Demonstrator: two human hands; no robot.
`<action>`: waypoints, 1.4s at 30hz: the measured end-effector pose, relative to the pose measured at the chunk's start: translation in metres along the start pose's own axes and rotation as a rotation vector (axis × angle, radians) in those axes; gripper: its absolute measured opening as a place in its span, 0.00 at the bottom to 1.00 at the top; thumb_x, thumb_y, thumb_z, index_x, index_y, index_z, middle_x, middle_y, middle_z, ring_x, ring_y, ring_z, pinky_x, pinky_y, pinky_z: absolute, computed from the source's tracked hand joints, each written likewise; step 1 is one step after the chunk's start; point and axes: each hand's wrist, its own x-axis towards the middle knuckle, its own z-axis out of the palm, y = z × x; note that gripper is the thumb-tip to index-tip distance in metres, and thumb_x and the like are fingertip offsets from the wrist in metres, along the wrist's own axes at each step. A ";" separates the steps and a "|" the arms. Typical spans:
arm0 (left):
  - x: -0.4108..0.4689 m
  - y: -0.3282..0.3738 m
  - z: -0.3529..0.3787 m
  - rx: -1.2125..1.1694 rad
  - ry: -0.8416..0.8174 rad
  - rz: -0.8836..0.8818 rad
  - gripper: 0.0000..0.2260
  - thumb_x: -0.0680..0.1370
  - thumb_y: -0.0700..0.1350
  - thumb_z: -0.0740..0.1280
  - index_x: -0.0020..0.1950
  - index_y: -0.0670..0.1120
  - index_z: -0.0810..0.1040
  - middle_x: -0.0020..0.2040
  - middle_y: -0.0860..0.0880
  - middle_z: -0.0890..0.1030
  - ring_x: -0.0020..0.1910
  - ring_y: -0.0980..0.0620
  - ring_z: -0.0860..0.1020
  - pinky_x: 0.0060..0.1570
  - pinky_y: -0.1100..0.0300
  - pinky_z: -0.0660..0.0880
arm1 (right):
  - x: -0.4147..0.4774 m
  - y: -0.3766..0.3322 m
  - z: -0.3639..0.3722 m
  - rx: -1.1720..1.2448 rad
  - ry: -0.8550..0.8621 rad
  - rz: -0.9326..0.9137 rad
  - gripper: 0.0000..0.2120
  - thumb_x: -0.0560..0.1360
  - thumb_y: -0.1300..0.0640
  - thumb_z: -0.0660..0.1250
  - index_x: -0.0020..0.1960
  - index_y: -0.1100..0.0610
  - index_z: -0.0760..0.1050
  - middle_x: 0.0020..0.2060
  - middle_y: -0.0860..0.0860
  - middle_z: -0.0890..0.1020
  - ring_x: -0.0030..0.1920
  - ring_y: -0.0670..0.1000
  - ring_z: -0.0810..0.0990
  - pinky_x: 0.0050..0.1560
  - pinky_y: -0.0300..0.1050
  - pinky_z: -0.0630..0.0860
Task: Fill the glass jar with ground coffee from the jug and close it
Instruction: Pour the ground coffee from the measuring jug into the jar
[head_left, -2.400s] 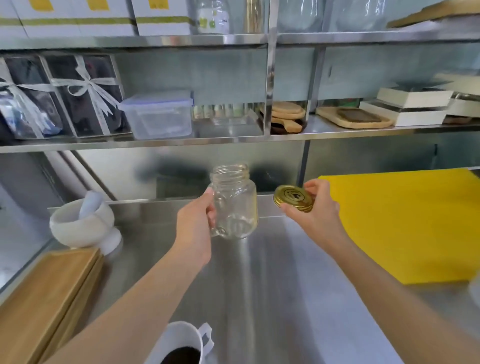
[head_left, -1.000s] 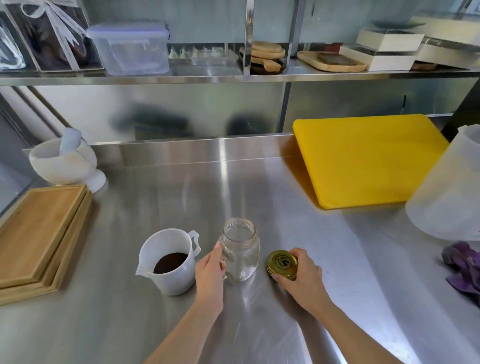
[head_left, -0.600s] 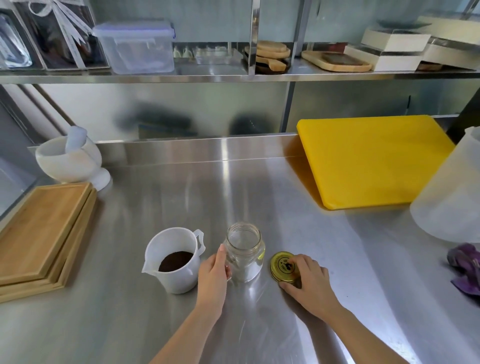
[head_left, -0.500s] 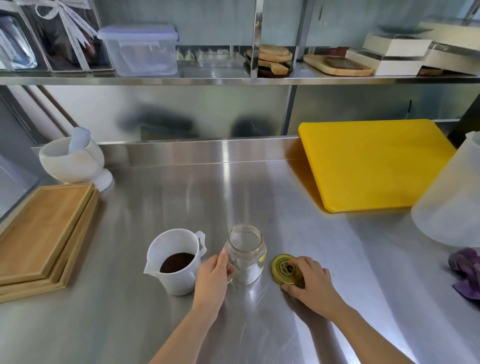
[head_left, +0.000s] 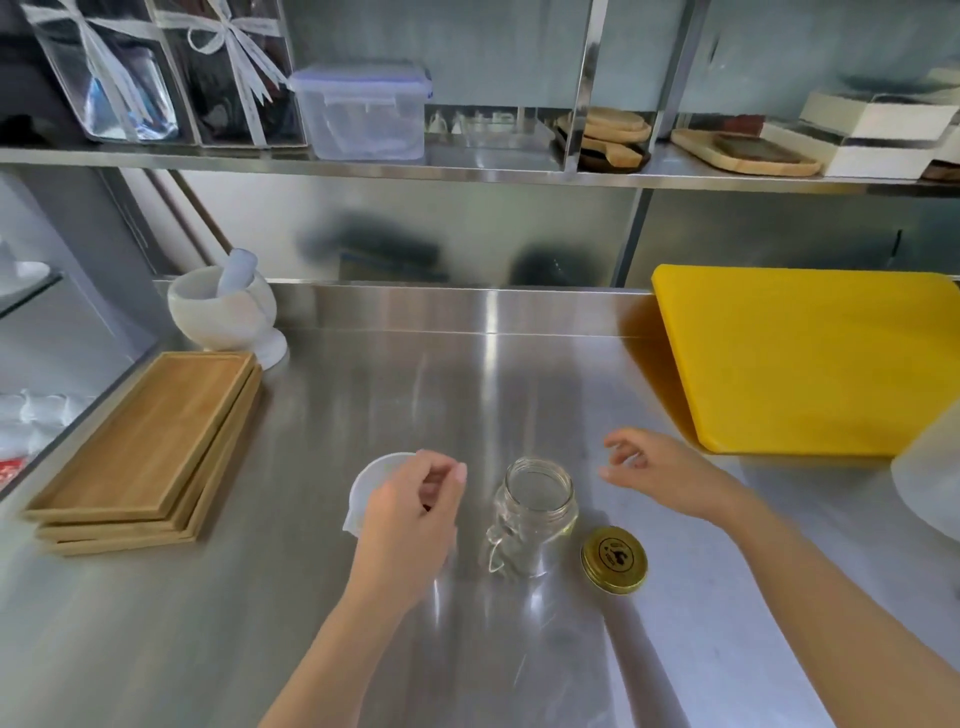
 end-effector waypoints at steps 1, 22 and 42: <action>0.001 0.000 -0.004 0.015 0.051 0.037 0.06 0.76 0.46 0.64 0.39 0.50 0.77 0.37 0.54 0.81 0.40 0.60 0.77 0.39 0.73 0.69 | 0.003 -0.014 -0.002 0.036 0.042 -0.054 0.17 0.72 0.45 0.66 0.59 0.48 0.69 0.46 0.42 0.75 0.46 0.42 0.75 0.39 0.35 0.70; 0.003 -0.073 -0.013 0.171 -0.014 -0.198 0.52 0.58 0.47 0.77 0.73 0.58 0.49 0.62 0.59 0.59 0.63 0.57 0.59 0.61 0.57 0.63 | 0.067 -0.128 0.076 -0.481 -0.400 -0.423 0.09 0.71 0.57 0.65 0.51 0.54 0.73 0.47 0.52 0.77 0.45 0.55 0.75 0.44 0.49 0.73; 0.041 0.022 -0.058 -0.135 0.148 0.184 0.45 0.53 0.52 0.80 0.61 0.73 0.58 0.57 0.65 0.73 0.58 0.61 0.74 0.55 0.62 0.71 | 0.049 -0.158 0.005 0.409 0.074 -0.549 0.09 0.72 0.65 0.66 0.37 0.53 0.74 0.35 0.48 0.78 0.36 0.47 0.73 0.40 0.41 0.71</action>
